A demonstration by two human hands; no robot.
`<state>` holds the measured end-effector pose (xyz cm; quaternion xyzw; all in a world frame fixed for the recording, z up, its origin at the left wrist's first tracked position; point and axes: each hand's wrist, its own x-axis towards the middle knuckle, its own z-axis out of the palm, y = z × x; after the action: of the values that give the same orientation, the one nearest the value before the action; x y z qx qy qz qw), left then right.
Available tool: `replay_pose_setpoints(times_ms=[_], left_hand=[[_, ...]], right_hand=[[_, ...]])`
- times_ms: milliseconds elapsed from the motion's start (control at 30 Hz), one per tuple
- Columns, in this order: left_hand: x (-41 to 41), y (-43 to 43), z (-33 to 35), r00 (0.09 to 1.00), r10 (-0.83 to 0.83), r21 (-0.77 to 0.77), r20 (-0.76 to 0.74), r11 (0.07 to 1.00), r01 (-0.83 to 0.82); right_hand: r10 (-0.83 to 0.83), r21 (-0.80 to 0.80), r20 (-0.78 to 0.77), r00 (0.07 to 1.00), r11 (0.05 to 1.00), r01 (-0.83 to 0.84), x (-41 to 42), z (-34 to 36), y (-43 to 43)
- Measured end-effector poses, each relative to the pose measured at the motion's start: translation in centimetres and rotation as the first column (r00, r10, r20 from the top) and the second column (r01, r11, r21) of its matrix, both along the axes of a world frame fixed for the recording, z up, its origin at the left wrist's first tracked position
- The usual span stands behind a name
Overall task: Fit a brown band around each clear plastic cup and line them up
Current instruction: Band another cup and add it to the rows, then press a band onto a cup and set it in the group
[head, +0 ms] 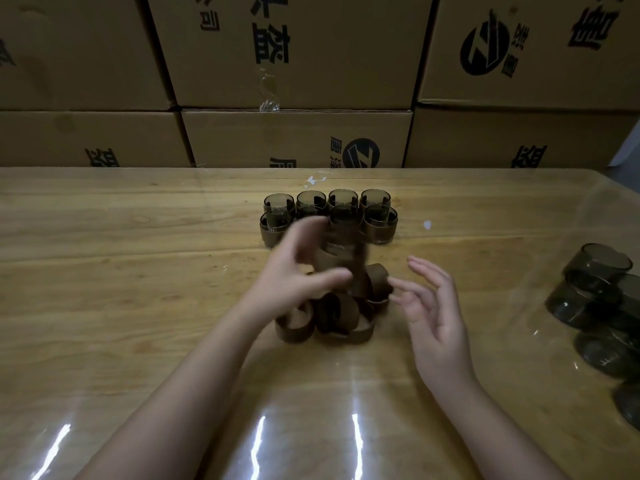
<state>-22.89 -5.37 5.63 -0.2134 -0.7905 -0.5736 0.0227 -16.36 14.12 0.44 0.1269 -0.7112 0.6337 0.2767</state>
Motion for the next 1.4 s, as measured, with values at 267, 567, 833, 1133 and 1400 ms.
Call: replay_pose_setpoints(times_ms=[267,567,833,1133,1400], left_hand=[[-5.8,-5.5,-5.5,0.883,0.442,-0.084,0.156,0.897,-0.435],[-7.0,-5.9,-6.9,0.891,0.455,-0.168,0.015,0.879,-0.446],[-7.0,-5.7,-7.1,0.878,0.477,-0.177,0.034,0.868,-0.464],[-6.5,-4.9,-6.9,0.882,0.471,-0.313,-0.006,0.837,-0.449],[-6.4,-5.1,-6.8,0.878,0.479,-0.299,-0.012,0.836,-0.46]], right_hand=[[-0.072,-0.078,0.295,0.953,0.992,0.1,-1.7,-1.5,1.5],[-0.076,-0.094,0.408,0.91,0.988,0.125,-2.4,-2.1,1.7],[-0.084,-0.056,0.412,0.907,0.992,0.117,-2.3,-2.0,1.4],[-0.092,-0.117,0.47,0.878,0.979,0.165,-2.8,-1.7,2.4],[-0.653,0.398,0.298,0.697,0.748,0.531,-2.2,0.2,7.8]])
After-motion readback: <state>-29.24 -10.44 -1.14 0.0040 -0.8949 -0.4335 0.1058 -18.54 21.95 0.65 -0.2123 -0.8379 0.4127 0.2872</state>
